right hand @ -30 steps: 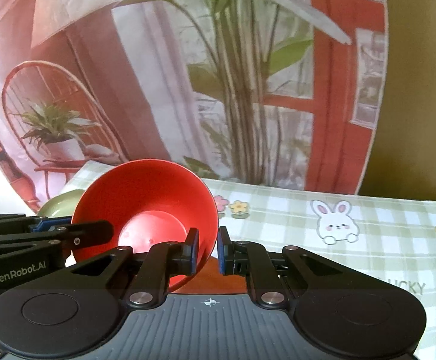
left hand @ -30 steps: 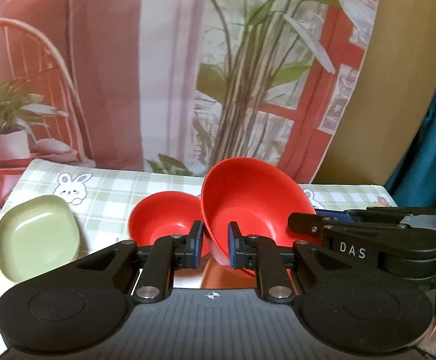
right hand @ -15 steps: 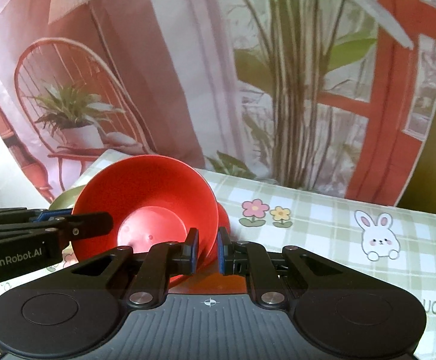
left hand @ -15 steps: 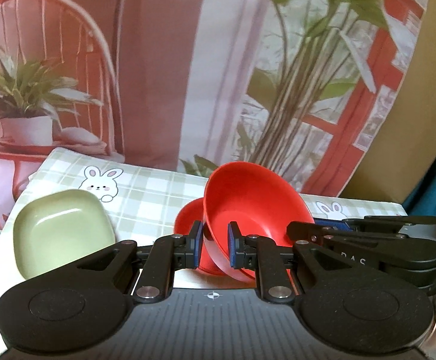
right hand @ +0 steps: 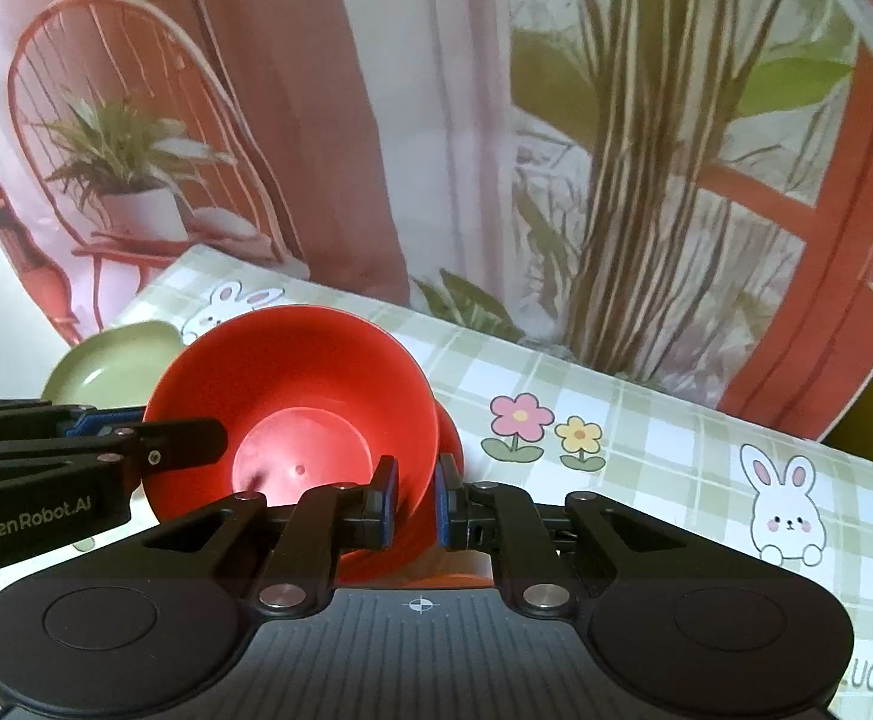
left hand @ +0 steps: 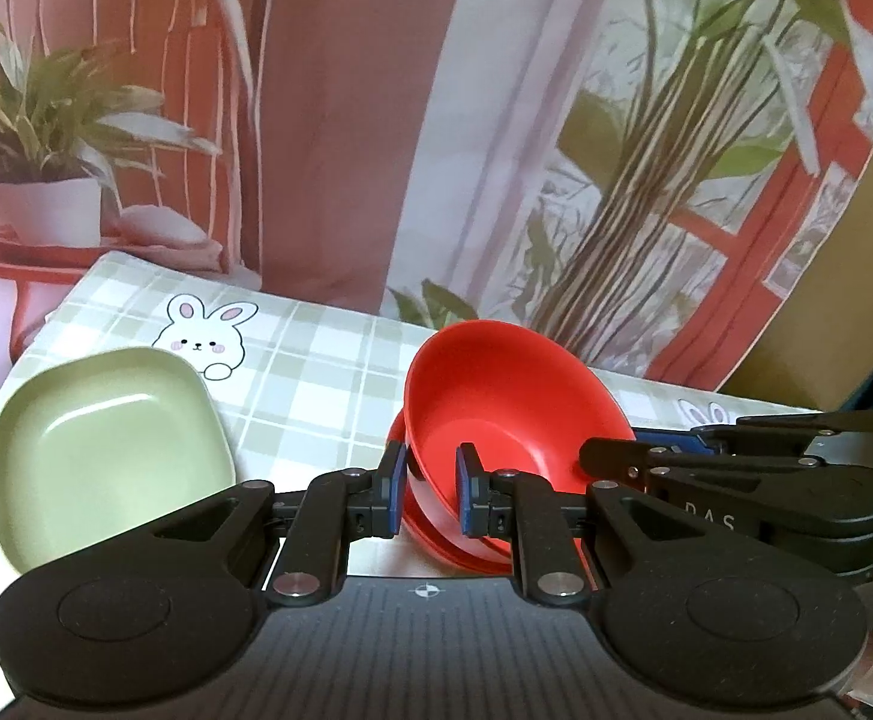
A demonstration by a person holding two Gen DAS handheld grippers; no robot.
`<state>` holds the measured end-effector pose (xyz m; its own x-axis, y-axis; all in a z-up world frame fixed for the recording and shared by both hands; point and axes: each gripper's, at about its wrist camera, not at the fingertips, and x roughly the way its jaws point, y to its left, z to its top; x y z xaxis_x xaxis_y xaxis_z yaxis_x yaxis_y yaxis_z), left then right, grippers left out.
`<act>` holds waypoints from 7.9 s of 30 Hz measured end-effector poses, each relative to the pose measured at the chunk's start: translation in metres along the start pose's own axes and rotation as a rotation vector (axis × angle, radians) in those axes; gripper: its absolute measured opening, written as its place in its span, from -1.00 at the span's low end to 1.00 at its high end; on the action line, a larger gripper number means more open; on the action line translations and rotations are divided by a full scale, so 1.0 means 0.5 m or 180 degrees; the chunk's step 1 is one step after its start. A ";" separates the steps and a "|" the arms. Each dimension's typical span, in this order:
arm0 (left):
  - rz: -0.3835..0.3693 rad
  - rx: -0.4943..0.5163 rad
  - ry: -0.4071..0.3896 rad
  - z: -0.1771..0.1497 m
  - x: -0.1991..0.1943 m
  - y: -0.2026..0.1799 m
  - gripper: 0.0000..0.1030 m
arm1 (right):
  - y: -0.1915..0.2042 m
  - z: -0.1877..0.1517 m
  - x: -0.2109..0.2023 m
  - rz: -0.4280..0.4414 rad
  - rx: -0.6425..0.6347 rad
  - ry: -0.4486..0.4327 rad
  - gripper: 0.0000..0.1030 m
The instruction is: Organize plates and bowls
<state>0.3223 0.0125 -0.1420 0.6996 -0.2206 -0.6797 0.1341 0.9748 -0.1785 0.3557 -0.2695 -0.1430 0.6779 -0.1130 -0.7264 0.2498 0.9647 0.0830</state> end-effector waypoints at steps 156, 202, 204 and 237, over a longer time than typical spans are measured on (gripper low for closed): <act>-0.0304 0.0058 0.0483 -0.297 -0.171 -0.132 -0.72 | -0.132 -0.446 -0.274 0.0307 0.0499 -0.0078 -0.83; -0.0230 0.0843 0.0464 -0.100 0.007 -0.152 -0.72 | -0.176 -0.285 -0.148 0.0105 0.1152 -0.0056 -0.78; -0.0218 0.0843 0.0473 -0.102 0.009 -0.152 -0.72 | -0.173 -0.284 -0.149 0.0088 0.1114 -0.0060 -0.78; -0.0115 0.0807 0.0464 -0.116 0.010 -0.142 -0.71 | -0.158 -0.290 -0.123 -0.0047 0.0884 0.0097 -0.43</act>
<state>0.2755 -0.0597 -0.1741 0.5854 -0.2400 -0.7744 0.3410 0.9395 -0.0333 0.1942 -0.3041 -0.2037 0.6527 -0.1154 -0.7487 0.4424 0.8604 0.2531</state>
